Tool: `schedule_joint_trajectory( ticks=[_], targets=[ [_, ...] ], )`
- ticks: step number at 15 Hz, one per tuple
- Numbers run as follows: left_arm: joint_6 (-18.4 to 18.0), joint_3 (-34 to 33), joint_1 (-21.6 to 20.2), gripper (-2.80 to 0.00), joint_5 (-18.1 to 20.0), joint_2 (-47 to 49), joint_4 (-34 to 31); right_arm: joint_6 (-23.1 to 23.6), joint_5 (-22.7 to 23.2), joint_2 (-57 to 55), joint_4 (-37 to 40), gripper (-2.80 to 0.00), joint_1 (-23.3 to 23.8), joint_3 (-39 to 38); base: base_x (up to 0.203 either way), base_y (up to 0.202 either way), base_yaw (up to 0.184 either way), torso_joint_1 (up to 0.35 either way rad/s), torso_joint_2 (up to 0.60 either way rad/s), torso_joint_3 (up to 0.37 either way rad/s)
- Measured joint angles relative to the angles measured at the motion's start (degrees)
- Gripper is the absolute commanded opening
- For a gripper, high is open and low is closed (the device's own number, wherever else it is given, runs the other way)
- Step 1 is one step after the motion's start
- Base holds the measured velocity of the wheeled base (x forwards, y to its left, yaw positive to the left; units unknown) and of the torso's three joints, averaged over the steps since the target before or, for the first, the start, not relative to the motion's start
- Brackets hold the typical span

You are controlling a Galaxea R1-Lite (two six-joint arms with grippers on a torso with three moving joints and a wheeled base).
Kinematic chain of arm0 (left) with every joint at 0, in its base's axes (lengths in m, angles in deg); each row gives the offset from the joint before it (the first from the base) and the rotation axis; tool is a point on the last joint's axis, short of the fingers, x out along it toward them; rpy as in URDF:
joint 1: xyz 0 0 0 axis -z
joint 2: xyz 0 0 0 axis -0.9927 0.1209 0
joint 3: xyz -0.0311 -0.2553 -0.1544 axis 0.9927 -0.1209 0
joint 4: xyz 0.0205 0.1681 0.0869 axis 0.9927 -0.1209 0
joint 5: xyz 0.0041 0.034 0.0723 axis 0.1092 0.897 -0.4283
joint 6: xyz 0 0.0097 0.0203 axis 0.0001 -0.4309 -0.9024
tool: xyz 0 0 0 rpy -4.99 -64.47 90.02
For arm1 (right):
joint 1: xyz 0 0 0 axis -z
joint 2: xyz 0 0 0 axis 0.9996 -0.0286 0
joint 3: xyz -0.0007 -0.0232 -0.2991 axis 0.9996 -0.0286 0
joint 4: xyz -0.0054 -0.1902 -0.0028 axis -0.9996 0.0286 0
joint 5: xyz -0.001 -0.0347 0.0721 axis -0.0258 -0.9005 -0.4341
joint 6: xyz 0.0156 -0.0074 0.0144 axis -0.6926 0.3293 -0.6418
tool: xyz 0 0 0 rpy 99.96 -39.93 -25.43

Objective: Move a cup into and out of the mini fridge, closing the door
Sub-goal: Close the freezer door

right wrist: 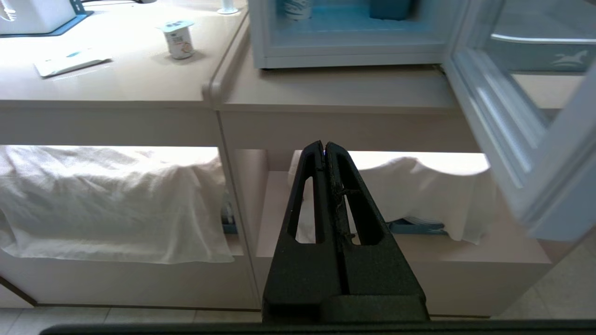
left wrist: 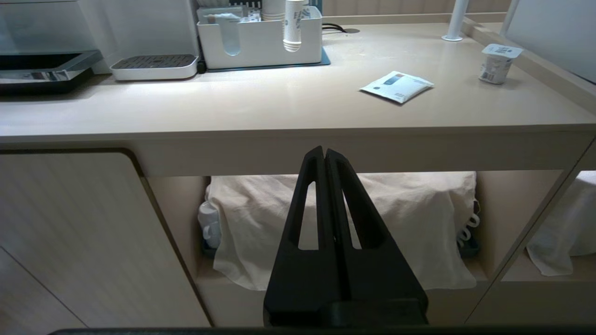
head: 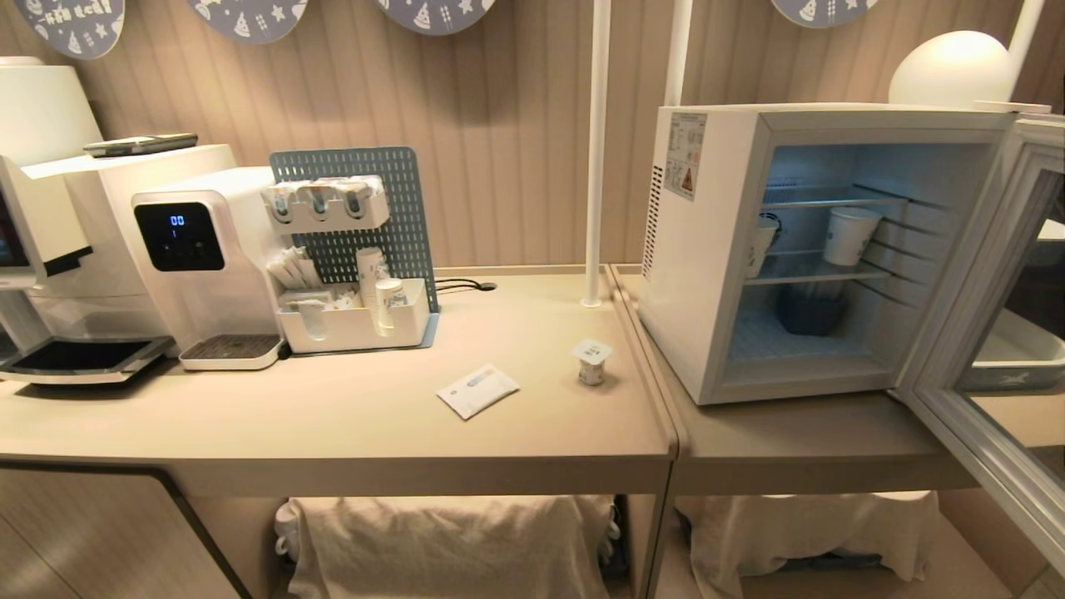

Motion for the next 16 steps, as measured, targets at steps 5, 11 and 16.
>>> schedule_joint_trajectory(
  ticks=[5,11,16],
  targets=[
    [-0.04,0.0,0.02,-2.8,0.0,0.0,0.0,0.01,0.02,-0.02,-0.02,-2.8,0.0,0.0,0.0,-0.195,0.0,0.0,0.0,0.002],
    [-0.02,0.0,0.0,-2.8,0.0,0.0,0.0,0.01,0.05,-0.1,0.0,-2.8,0.02,0.0,0.0,-0.192,0.0,0.002,0.0,0.002],
    [-0.02,0.0,0.0,-2.8,0.0,0.0,0.0,0.01,0.07,-0.1,0.0,-2.8,0.0,0.0,0.0,-0.191,-0.001,0.002,0.01,0.001]
  ],
)
